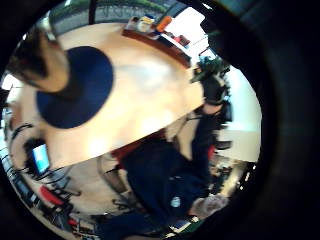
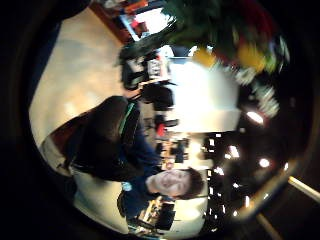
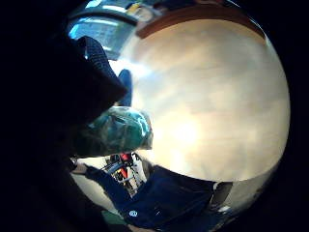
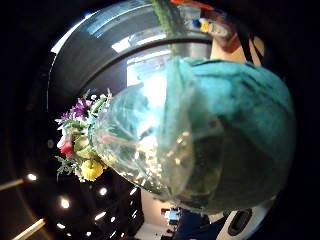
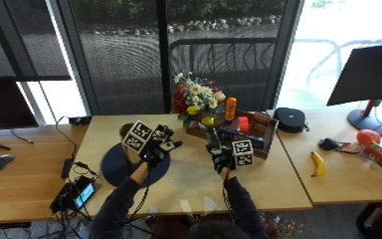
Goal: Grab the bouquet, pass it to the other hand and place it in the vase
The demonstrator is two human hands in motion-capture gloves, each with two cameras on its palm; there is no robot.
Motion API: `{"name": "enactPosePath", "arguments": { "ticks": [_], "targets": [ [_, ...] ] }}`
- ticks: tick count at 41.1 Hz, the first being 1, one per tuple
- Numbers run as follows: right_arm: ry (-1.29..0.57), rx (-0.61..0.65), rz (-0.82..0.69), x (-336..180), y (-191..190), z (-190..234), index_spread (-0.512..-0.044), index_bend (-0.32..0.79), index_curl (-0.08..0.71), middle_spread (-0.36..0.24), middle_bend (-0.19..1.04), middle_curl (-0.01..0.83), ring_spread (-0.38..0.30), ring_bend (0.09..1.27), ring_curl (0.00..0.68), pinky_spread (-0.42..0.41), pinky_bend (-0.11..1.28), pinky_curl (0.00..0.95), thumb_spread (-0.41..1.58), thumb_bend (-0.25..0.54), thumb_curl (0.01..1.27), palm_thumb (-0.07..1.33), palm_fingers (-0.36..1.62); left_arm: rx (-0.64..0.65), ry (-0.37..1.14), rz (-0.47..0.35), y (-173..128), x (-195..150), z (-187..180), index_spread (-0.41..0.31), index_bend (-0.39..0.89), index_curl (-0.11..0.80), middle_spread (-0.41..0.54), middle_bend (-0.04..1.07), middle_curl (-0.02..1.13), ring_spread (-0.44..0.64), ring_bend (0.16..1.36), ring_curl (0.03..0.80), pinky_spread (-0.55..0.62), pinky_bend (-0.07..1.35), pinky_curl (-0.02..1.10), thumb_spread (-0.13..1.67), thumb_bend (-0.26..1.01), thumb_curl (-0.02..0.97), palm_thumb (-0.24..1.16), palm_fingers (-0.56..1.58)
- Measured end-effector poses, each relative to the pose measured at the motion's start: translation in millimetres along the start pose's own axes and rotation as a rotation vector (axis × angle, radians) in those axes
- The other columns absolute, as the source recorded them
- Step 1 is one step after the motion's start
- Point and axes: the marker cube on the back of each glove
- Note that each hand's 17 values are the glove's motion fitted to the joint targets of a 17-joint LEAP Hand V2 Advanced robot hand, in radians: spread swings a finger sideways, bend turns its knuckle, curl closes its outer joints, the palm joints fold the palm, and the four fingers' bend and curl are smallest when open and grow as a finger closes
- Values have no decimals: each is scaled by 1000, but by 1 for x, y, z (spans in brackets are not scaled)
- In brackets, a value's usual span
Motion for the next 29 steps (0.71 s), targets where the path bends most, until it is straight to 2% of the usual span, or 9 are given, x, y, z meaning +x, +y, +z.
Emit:
{"name": "enactPosePath", "arguments": {
  "ticks": [3, 7, 10, 16, 22, 28, 29],
  "targets": [
    [-135, -160, 21, -24, 20, 14, -252, 335, 524, -200, 459, 626, -272, 562, 529, -204, 258, 457, 1062, -5, 380, 1152, 1158, -1, 197, 5, -11, 10, 5, -50, 121, 405, 89, 146, 311, 163, 428, 334, 210, 259, 377, 1162, 14, 307, 370, 412],
    [-205, -265, -29, -51, 41, 35, -254, 331, 536, -200, 459, 634, -272, 557, 535, -206, 259, 467, 1060, -8, 377, 1156, 1161, -29, 478, -1, -31, 25, 14, -21, 101, 381, 107, 149, 308, 163, 460, 343, 208, 304, 391, 1122, 14, 325, 429, 381],
    [-230, -324, -57, -71, 57, 49, -255, 325, 544, -201, 454, 638, -272, 558, 538, -209, 262, 471, 1055, -10, 376, 1159, 1163, -72, 600, 13, -44, 32, 21, -2, 89, 361, 135, 138, 300, 163, 486, 350, 214, 376, 406, 1077, 17, 345, 490, 358],
    [-228, -376, -77, -86, 74, 70, -257, 314, 558, -201, 447, 646, -273, 558, 546, -219, 269, 481, 1049, -9, 374, 1166, 1166, -75, 644, 44, -51, 46, 23, 49, 97, 327, 175, 146, 292, 195, 538, 360, 249, 449, 420, 1011, -4, 365, 553, 297],
    [-245, -442, -91, -98, 89, 96, -259, 304, 571, -202, 441, 654, -273, 554, 553, -222, 274, 490, 1048, -8, 375, 1177, 1166, -41, 703, 14, -50, 55, 21, 47, 151, 327, 106, 218, 320, 178, 551, 350, 245, 371, 389, 965, -9, 384, 616, 386],
    [-249, -486, -108, -97, 89, 119, -260, 293, 582, -203, 437, 660, -273, 551, 558, -225, 282, 497, 1045, -7, 376, 1190, 1171, 56, 735, -65, -50, 52, 23, -40, 238, 372, -40, 363, 368, 25, 503, 326, 199, 190, 330, 931, -1, 406, 707, 668],
    [-245, -487, -110, -96, 87, 124, -261, 293, 584, -203, 438, 661, -273, 547, 558, -225, 282, 498, 1044, -8, 376, 1191, 1170, 82, 731, -76, -51, 51, 22, -86, 339, 406, -93, 465, 399, -51, 489, 326, 163, 92, 302, 929, 24, 419, 762, 849]
  ]
}}
